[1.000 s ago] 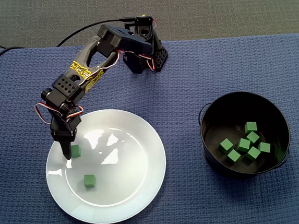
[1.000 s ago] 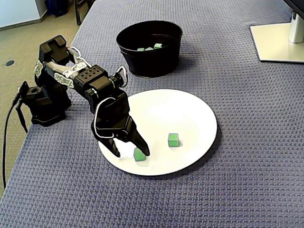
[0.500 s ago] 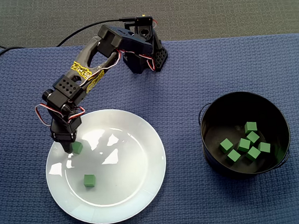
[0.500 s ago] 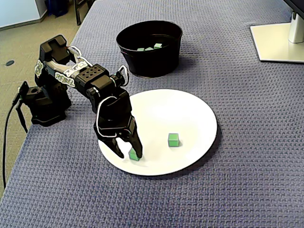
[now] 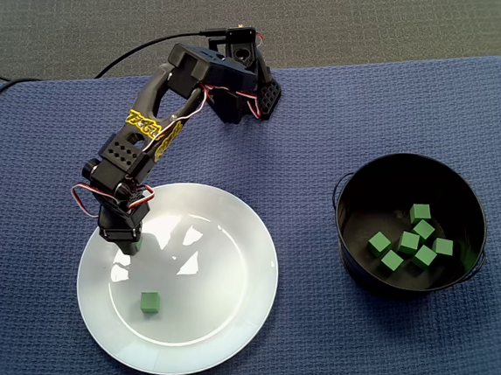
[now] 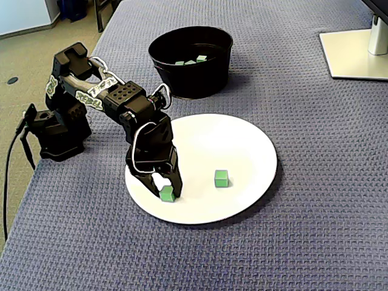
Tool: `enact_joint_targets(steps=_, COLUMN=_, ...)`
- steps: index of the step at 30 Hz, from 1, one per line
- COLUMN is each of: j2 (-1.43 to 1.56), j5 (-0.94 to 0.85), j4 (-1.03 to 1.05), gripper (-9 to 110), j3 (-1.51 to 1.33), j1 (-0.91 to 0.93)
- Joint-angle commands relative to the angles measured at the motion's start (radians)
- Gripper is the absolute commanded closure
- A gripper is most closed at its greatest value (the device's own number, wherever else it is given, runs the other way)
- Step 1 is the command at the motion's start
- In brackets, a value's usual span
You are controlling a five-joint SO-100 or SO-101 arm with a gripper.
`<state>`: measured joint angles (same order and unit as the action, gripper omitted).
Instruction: Pick up the items on the white plate and put them in the black container.
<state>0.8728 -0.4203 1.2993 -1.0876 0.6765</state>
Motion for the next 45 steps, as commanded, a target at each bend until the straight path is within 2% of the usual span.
enact_joint_targets(steps=1, j2=0.063, j5=0.020, j4=-0.008, gripper=101, j3=-0.018, j1=-0.014)
enact_joint_targets(steps=10, j2=0.213, j5=0.011, j4=0.061, gripper=101, j3=0.021, j1=0.026)
enact_joint_targets(steps=17, j2=0.583, j5=-0.020, j4=0.141, gripper=101, j3=0.006, j1=0.057)
enact_joint_targets(steps=22, j2=0.799, j5=-0.015, j4=0.196, gripper=102, j3=0.092, j1=-0.032)
enact_joint_targets(steps=26, j2=0.943, j5=0.031, j4=0.150, gripper=102, j3=0.163, j1=-0.195)
enact_joint_targets(steps=30, j2=1.035, j5=0.051, j4=0.109, gripper=102, j3=0.202, j1=-0.451)
enact_joint_targets(steps=36, j2=1.051, j5=0.072, j4=-0.051, gripper=102, j3=0.118, j1=-0.781)
enact_joint_targets(steps=39, j2=1.051, j5=0.078, j4=-0.156, gripper=102, j3=-0.008, j1=-0.917)
enact_joint_targets(steps=45, j2=1.075, j5=0.020, j4=-0.439, gripper=102, j3=-0.462, j1=-1.178)
